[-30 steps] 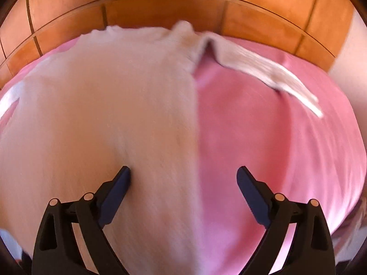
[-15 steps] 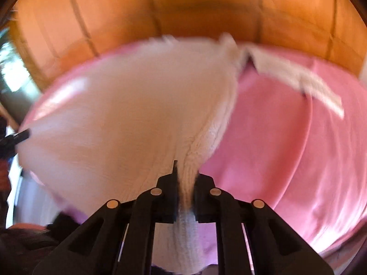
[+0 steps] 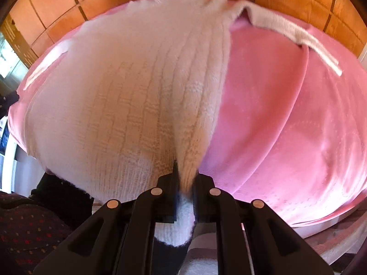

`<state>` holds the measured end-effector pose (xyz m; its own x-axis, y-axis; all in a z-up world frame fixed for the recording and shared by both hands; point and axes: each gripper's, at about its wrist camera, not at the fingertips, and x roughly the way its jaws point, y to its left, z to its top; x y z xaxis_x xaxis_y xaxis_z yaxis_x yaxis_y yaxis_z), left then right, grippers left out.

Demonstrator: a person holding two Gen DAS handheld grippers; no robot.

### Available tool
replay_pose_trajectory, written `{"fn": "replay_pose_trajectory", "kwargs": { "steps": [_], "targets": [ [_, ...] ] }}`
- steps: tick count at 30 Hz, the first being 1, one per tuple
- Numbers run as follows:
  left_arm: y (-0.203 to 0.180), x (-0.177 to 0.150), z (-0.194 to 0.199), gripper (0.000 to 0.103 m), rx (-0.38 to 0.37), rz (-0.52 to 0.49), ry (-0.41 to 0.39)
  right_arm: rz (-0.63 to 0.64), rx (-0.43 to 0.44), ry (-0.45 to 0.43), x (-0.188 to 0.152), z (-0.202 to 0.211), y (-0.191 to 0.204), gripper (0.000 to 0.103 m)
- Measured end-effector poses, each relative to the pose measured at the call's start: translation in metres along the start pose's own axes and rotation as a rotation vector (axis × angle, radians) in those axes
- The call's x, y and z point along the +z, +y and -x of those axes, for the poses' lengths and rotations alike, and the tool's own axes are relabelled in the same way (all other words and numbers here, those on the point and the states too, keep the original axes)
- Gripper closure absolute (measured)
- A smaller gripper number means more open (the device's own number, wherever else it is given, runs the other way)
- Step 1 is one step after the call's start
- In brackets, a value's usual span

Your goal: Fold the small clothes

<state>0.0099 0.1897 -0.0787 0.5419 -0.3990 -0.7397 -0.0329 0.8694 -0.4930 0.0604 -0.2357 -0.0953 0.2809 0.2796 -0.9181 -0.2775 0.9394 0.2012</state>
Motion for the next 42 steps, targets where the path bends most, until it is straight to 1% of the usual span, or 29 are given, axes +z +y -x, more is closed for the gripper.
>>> {"fn": "replay_pose_trajectory", "kwargs": {
  "steps": [1, 2, 3, 4, 5, 6, 7, 10, 11, 13, 14, 16, 20, 22, 23, 24, 26, 27, 28, 29, 30, 31, 33, 34, 35, 36, 38, 41, 42],
  "targets": [
    [-0.008, -0.001, -0.016, 0.082, 0.012, -0.017, 0.028, -0.012, 0.011, -0.009, 0.002, 0.003, -0.003, 0.086],
    [-0.015, -0.003, -0.027, 0.082, 0.011, -0.028, 0.040, -0.024, 0.014, -0.019, 0.004, 0.005, -0.006, 0.076],
    [-0.019, 0.000, -0.034, 0.082, 0.016, -0.035, 0.043, -0.061, 0.027, -0.034, 0.007, 0.009, -0.015, 0.068],
    [-0.027, 0.003, -0.044, 0.080, 0.032, -0.049, 0.042, -0.109, 0.043, -0.051, 0.011, 0.012, -0.026, 0.062],
    [-0.037, 0.002, -0.047, 0.073, 0.064, -0.076, 0.035, -0.166, 0.055, -0.079, 0.017, 0.015, -0.042, 0.059],
    [-0.047, 0.002, -0.054, 0.058, 0.100, -0.117, 0.020, -0.210, 0.058, -0.103, 0.021, 0.018, -0.052, 0.052],
    [-0.055, 0.003, -0.057, 0.052, 0.112, -0.137, 0.008, -0.264, 0.066, -0.134, 0.025, 0.022, -0.065, 0.051],
    [-0.070, 0.015, -0.075, 0.051, 0.126, -0.150, -0.002, -0.461, 0.095, -0.235, 0.035, 0.031, -0.111, 0.051],
    [-0.070, 0.017, -0.080, 0.051, 0.136, -0.152, 0.001, -0.512, 0.088, -0.267, 0.040, 0.032, -0.126, 0.051],
    [-0.075, 0.023, -0.097, 0.051, 0.172, -0.162, 0.010, -0.645, 0.069, -0.338, 0.053, 0.031, -0.168, 0.050],
    [-0.077, 0.023, -0.105, 0.051, 0.183, -0.166, 0.019, -0.745, 0.081, -0.378, 0.059, 0.028, -0.196, 0.050],
    [-0.080, 0.027, -0.119, 0.051, 0.211, -0.173, 0.034, -0.890, 0.113, -0.433, 0.070, 0.018, -0.236, 0.051],
    [-0.082, 0.027, -0.127, 0.045, 0.238, -0.196, 0.044, -1.059, 0.116, -0.479, 0.096, -0.006, -0.293, 0.053],
    [-0.083, 0.027, -0.130, 0.043, 0.241, -0.196, 0.048, -1.120, 0.151, -0.502, 0.110, -0.020, -0.312, 0.054],
    [-0.083, 0.026, -0.130, 0.042, 0.242, -0.196, 0.049, -1.133, 0.164, -0.514, 0.112, -0.024, -0.321, 0.054],
    [-0.084, 0.027, -0.131, 0.040, 0.245, -0.195, 0.052, -1.144, 0.171, -0.527, 0.122, -0.029, -0.327, 0.055],
    [-0.085, 0.027, -0.133, 0.037, 0.250, -0.191, 0.055, -1.132, 0.141, -0.520, 0.142, -0.034, -0.333, 0.060],
    [-0.087, 0.026, -0.134, 0.035, 0.254, -0.193, 0.055, -1.109, 0.112, -0.501, 0.149, -0.036, -0.337, 0.073],
    [-0.089, 0.026, -0.136, 0.034, 0.258, -0.196, 0.056, -1.076, 0.065, -0.470, 0.158, -0.036, -0.342, 0.097],
    [-0.091, 0.026, -0.137, 0.033, 0.264, -0.200, 0.057, -1.033, 0.014, -0.442, 0.162, -0.034, -0.341, 0.096],
    [-0.093, 0.025, -0.137, 0.033, 0.275, -0.210, 0.059, -0.971, -0.036, -0.443, 0.169, -0.026, -0.337, 0.097],
    [-0.094, 0.025, -0.138, 0.033, 0.279, -0.216, 0.061, -0.913, -0.083, -0.466, 0.171, -0.012, -0.334, 0.097],
    [-0.093, 0.024, -0.138, 0.033, 0.276, -0.216, 0.064, -0.871, -0.148, -0.505, 0.167, 0.012, -0.334, 0.097],
    [-0.092, 0.024, -0.138, 0.033, 0.273, -0.212, 0.065, -0.868, -0.185, -0.519, 0.159, 0.023, -0.337, 0.097],
    [-0.092, 0.025, -0.138, 0.033, 0.271, -0.210, 0.067, -0.871, -0.247, -0.527, 0.148, 0.035, -0.343, 0.097],
    [-0.092, 0.025, -0.139, 0.031, 0.264, -0.208, 0.070, -0.879, -0.283, -0.522, 0.141, 0.039, -0.351, 0.097],
    [-0.092, 0.025, -0.139, 0.029, 0.257, -0.209, 0.071, -0.935, -0.313, -0.471, 0.117, 0.037, -0.370, 0.097],
    [-0.093, 0.025, -0.141, 0.027, 0.269, -0.217, 0.065, -0.965, -0.335, -0.384, 0.101, 0.016, -0.382, 0.097],
    [-0.093, 0.025, -0.141, 0.027, 0.270, -0.218, 0.063, -0.958, -0.345, -0.374, 0.103, 0.012, -0.382, 0.097]
  ]
}}
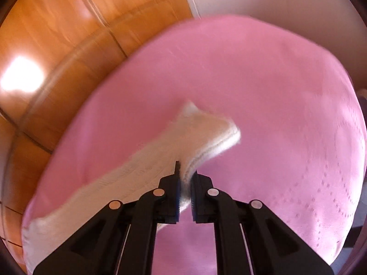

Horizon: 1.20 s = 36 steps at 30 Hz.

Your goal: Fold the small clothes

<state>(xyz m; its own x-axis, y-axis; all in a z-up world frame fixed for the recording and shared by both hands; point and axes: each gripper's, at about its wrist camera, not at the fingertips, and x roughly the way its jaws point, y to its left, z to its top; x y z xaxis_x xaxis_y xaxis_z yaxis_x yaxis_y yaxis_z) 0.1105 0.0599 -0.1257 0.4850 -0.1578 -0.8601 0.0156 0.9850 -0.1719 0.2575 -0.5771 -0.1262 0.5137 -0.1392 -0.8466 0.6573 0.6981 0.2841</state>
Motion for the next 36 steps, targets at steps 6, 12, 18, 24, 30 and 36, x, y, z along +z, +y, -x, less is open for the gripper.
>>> {"fn": "replay_pose_trajectory", "kwargs": {
  "steps": [6, 12, 18, 24, 30, 36],
  "targets": [
    [0.006, -0.001, 0.006, 0.027, -0.008, 0.004, -0.008, 0.060, -0.026, -0.021, -0.004, 0.015, 0.018, 0.097],
    [0.017, -0.002, 0.018, 0.027, -0.038, 0.052, -0.021, 0.141, 0.079, -0.048, -0.001, 0.044, 0.069, 0.097],
    [0.027, -0.001, 0.029, 0.015, -0.050, 0.080, -0.043, 0.323, 0.309, -0.053, -0.032, 0.089, 0.183, 0.097],
    [0.045, 0.006, 0.040, 0.004, -0.061, 0.134, -0.094, 0.577, 0.537, 0.028, -0.122, 0.114, 0.330, 0.097],
    [0.065, 0.020, 0.051, 0.004, -0.122, 0.215, -0.169, 0.842, 0.671, 0.157, -0.254, 0.122, 0.440, 0.096],
    [0.067, 0.036, 0.052, 0.004, -0.087, 0.162, -0.172, 0.920, 0.735, 0.212, -0.316, 0.132, 0.451, 0.055]
  ]
}}
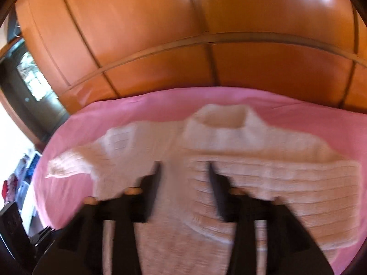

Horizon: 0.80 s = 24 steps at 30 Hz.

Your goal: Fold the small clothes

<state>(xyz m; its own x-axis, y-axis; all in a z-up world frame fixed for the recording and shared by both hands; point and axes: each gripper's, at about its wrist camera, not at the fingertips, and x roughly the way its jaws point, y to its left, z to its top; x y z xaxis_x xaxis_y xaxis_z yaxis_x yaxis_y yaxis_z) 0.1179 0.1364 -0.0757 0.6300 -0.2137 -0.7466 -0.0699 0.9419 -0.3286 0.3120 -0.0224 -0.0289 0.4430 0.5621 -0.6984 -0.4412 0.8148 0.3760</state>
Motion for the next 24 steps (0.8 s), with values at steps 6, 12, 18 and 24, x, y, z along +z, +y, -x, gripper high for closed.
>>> {"fn": "replay_pose_trajectory", "kwargs": {
  "steps": [6, 12, 18, 24],
  "targets": [
    [0.001, 0.023, -0.015, 0.009, -0.024, 0.055, 0.001, -0.116, -0.026, -0.055, -0.035, 0.060, -0.053, 0.035],
    [-0.010, 0.056, -0.067, 0.031, -0.118, 0.105, 0.078, -0.277, -0.091, -0.028, -0.104, 0.115, -0.122, 0.032],
    [-0.037, 0.078, -0.125, 0.045, -0.135, 0.111, 0.134, -0.431, -0.066, -0.071, -0.126, 0.132, -0.167, 0.030],
    [-0.055, 0.105, -0.134, 0.095, -0.164, 0.060, 0.110, -0.457, 0.001, -0.106, -0.097, 0.110, -0.182, 0.025]
  ]
}}
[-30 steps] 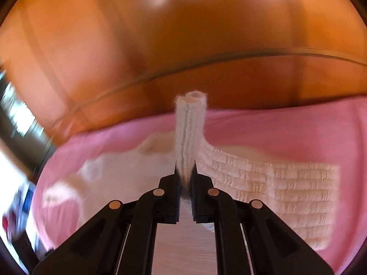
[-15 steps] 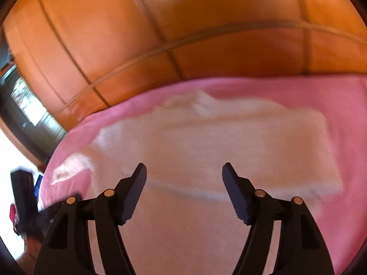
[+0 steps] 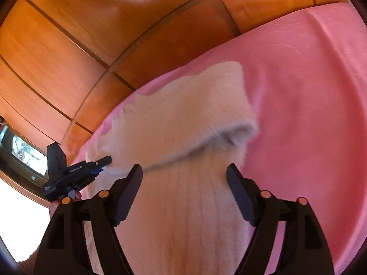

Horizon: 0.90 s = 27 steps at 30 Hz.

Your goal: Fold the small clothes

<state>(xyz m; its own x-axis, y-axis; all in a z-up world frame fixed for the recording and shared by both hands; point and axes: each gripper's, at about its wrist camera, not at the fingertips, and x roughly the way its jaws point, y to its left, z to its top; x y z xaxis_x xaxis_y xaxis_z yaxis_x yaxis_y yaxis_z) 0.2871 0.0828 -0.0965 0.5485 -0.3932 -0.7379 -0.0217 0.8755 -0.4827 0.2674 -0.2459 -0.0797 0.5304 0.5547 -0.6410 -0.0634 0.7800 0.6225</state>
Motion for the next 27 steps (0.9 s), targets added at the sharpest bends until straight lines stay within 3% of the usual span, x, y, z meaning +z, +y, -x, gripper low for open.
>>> {"fn": "replay_pose_trajectory", "kwargs": {
  "steps": [3, 6, 12, 16, 17, 18, 19, 21, 27],
  "targets": [
    [-0.001, 0.016, 0.032, 0.096, -0.030, 0.000, -0.098, 0.006, -0.036, -0.053, 0.019, -0.012, -0.003, 0.023],
    [0.009, 0.021, 0.052, 0.096, 0.041, -0.020, -0.157, -0.050, -0.066, -0.071, 0.026, -0.021, -0.021, 0.023],
    [0.031, -0.005, 0.008, 0.095, 0.210, -0.094, -0.021, 0.022, -0.099, -0.021, 0.004, -0.018, -0.008, 0.019],
    [0.035, -0.011, 0.009, 0.092, 0.202, -0.075, -0.056, 0.100, -0.051, -0.004, -0.003, -0.001, 0.021, 0.018],
    [0.036, -0.010, 0.011, 0.088, 0.198, -0.069, -0.056, 0.129, -0.046, -0.007, -0.003, 0.002, 0.030, 0.018],
    [0.037, -0.011, 0.014, 0.077, 0.189, -0.063, -0.056, 0.167, -0.050, -0.020, -0.001, 0.004, 0.044, 0.018],
    [0.040, -0.012, 0.019, 0.057, 0.181, -0.051, -0.058, 0.192, -0.056, -0.030, 0.001, 0.003, 0.053, 0.018],
    [0.045, -0.013, 0.034, 0.028, 0.182, -0.009, -0.089, 0.231, -0.089, -0.038, 0.001, -0.013, 0.068, 0.016],
    [0.079, -0.032, 0.082, 0.027, 0.210, 0.079, -0.180, 0.322, -0.338, 0.061, -0.021, -0.084, 0.069, 0.012]
  ]
}}
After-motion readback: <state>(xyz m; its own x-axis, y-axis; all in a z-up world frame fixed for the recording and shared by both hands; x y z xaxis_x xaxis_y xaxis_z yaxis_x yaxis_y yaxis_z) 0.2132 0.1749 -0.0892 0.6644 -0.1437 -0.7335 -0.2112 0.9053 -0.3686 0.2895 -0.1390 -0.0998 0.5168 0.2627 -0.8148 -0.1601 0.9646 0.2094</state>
